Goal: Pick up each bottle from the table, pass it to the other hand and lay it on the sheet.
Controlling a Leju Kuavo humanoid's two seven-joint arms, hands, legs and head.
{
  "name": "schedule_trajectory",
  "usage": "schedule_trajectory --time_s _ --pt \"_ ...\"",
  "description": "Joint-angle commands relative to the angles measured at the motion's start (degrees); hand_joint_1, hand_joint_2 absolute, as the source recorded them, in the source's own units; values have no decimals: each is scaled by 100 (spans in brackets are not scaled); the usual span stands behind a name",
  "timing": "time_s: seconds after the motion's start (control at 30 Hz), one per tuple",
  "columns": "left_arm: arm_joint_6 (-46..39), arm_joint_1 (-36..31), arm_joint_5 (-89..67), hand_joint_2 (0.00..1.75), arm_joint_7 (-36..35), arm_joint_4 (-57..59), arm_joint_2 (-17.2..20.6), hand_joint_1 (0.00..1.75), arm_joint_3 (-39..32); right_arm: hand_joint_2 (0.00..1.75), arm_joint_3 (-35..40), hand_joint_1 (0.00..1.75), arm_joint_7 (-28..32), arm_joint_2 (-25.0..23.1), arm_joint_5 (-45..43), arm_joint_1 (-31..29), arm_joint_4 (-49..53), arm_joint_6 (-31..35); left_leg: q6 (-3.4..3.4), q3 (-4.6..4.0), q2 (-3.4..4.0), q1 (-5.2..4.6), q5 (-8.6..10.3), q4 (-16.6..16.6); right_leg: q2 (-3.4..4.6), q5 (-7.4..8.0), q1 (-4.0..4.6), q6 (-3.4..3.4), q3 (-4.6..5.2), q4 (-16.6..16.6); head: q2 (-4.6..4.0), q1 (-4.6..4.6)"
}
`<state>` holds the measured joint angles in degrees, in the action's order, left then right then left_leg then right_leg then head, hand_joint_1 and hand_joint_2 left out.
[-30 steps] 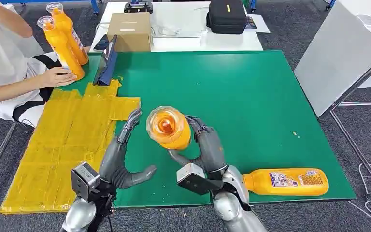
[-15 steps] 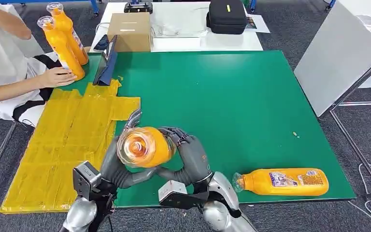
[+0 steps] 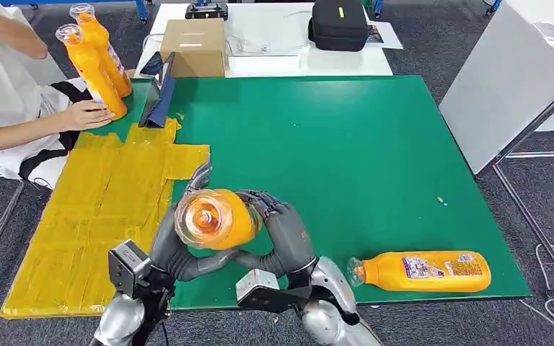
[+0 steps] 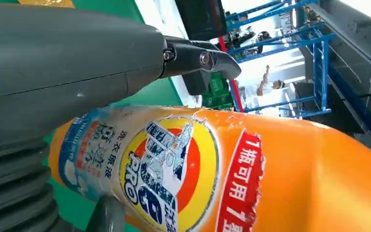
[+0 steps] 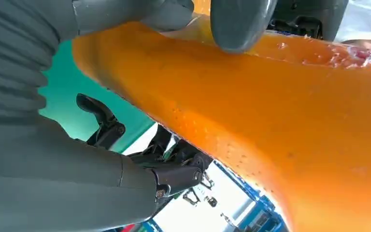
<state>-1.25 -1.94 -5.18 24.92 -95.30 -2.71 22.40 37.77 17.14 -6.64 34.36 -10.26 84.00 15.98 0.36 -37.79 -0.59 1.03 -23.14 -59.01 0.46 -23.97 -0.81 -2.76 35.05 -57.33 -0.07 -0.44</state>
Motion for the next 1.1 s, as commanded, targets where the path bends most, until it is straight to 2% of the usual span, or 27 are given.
schedule_trajectory --time_s 0.03,0.07,0.17,0.2,0.23,0.37,0.7,0.87,1.03,1.1 --pt "-53 -237 143 175 26 282 -38 0 -54 175 476 175 -46 87 26 -359 -734 -94 2 16 4 0 -3 6 -1 -2 2 6 -17 7 0 0" --pt "-61 -238 180 175 36 269 -54 0 -68 175 511 175 -52 89 44 -381 -762 -106 4 39 8 -1 -9 11 -1 -7 3 10 -38 12 0 0" --pt "17 -196 484 175 305 107 -81 0 -99 175 618 175 -60 92 54 -478 -857 -147 3 17 5 0 -4 5 0 -2 2 6 -17 6 0 0" --pt "25 -174 536 175 395 59 -98 175 -116 175 626 175 -61 89 54 -494 -866 -153 5 38 8 0 -10 9 -1 -7 3 11 -37 11 0 0" --pt "34 -82 681 175 646 -152 -124 175 -157 175 538 175 -97 90 2 -520 -858 -110 5 42 10 0 -12 10 -1 -9 4 12 -42 12 0 0" --pt "25 -67 704 175 609 -194 -113 175 -145 175 425 175 -117 136 -55 -542 -822 -127 3 17 1 0 -4 5 -6 -4 2 5 -18 6 0 0" --pt "78 -124 705 175 602 -62 -128 175 120 175 418 175 -104 109 -95 -555 -896 -188 6 37 0 0 -9 8 -9 -9 4 10 -39 12 0 0" --pt "68 -135 725 175 602 -23 -122 175 204 175 407 175 -99 105 -109 -564 -914 -199 3 13 -1 -1 -2 5 -7 -3 1 5 -13 6 0 0" --pt "68 -135 725 175 602 -23 -122 175 204 175 407 175 -99 105 -109 -564 -914 -199 6 36 -2 -2 -9 9 -12 -10 2 9 -37 11 0 0" --pt "68 -135 725 175 602 -23 -122 175 204 175 407 175 -99 105 -109 -564 -914 -199 3 13 -2 -1 -2 5 -8 -3 1 5 -13 6 0 0"
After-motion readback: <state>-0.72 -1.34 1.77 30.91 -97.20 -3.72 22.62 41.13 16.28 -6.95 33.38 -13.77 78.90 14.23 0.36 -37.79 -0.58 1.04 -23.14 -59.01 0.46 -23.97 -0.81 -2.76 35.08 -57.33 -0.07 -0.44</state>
